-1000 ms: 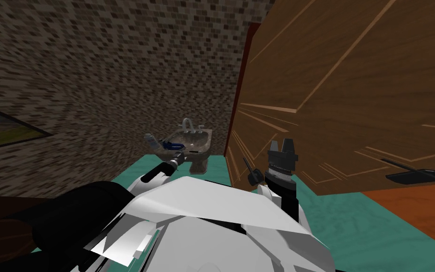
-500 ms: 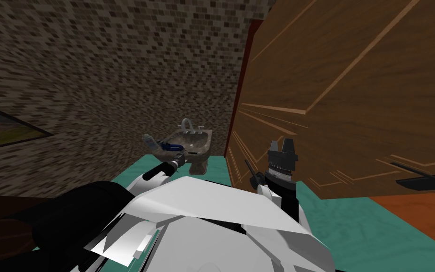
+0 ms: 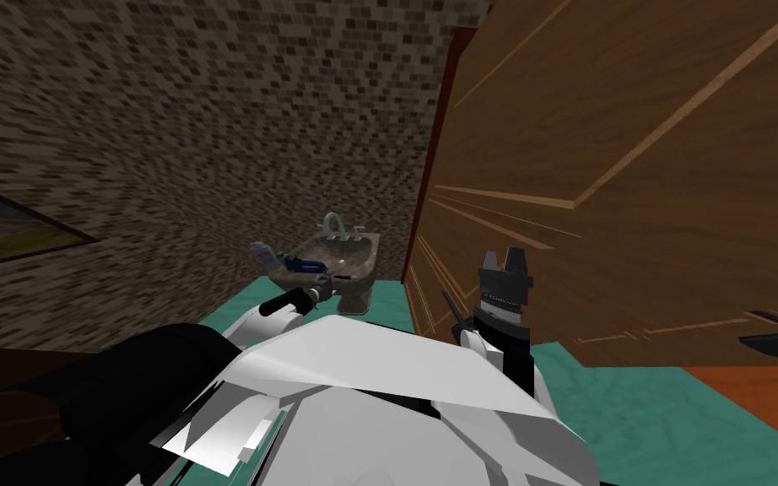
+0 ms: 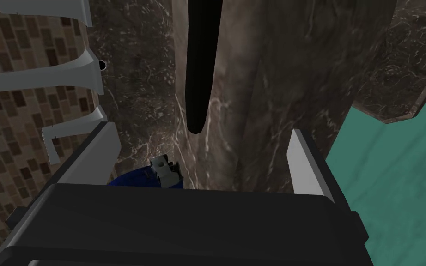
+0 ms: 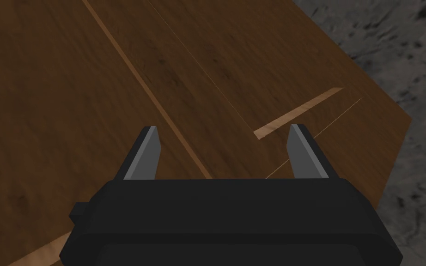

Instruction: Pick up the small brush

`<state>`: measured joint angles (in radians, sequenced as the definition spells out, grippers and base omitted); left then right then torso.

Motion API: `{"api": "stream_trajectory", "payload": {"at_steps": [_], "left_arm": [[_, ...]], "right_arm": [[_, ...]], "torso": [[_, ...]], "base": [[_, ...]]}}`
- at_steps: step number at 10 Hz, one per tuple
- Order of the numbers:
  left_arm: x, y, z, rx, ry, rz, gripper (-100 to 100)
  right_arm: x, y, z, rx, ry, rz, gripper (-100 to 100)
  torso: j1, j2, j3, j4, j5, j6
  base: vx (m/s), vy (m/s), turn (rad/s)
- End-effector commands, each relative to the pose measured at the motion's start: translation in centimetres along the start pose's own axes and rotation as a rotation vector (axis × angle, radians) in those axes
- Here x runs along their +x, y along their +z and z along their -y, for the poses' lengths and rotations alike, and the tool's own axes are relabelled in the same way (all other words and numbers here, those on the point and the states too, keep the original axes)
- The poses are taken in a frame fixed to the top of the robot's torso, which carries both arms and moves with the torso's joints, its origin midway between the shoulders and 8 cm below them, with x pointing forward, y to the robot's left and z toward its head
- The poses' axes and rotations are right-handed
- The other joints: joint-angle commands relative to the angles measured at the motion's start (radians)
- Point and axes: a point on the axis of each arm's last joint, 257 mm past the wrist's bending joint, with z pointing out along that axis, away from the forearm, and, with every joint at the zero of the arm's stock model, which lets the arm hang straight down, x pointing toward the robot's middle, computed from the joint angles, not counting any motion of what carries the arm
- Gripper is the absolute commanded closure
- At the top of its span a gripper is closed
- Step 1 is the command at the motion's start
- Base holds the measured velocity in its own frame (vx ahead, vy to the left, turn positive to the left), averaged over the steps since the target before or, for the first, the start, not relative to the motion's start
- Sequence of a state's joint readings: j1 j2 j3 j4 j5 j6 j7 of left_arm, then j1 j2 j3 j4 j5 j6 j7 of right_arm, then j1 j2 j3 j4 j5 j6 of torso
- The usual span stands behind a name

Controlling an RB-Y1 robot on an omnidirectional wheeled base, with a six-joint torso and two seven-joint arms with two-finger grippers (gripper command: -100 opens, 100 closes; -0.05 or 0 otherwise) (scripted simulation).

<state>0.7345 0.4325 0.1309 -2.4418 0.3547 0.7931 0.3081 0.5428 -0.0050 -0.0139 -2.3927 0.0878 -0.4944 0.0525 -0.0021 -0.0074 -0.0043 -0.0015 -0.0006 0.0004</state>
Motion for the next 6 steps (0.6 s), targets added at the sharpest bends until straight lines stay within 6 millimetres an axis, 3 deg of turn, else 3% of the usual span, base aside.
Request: {"api": "stream_trajectory", "payload": {"at_steps": [1, 6], "left_arm": [[0.1, 0.0, -0.6, -0.031, 0.0, -0.002, -100], [1.1, -0.9, -2.3, -0.164, 0.043, -0.035, -100]], "right_arm": [[0.0, 0.0, 0.0, 0.0, 0.0, 0.0, 0], [0.0, 0.0, 0.0, 0.0, 0.0, 0.0, 0]], "torso": [[0.0, 0.0, 0.0, 0.0, 0.0, 0.0], [0.0, -0.001, -0.001, 0.0, 0.0, 0.0]], "base": [[0.064, -0.005, 0.014], [0.078, -0.007, 0.035]]}}
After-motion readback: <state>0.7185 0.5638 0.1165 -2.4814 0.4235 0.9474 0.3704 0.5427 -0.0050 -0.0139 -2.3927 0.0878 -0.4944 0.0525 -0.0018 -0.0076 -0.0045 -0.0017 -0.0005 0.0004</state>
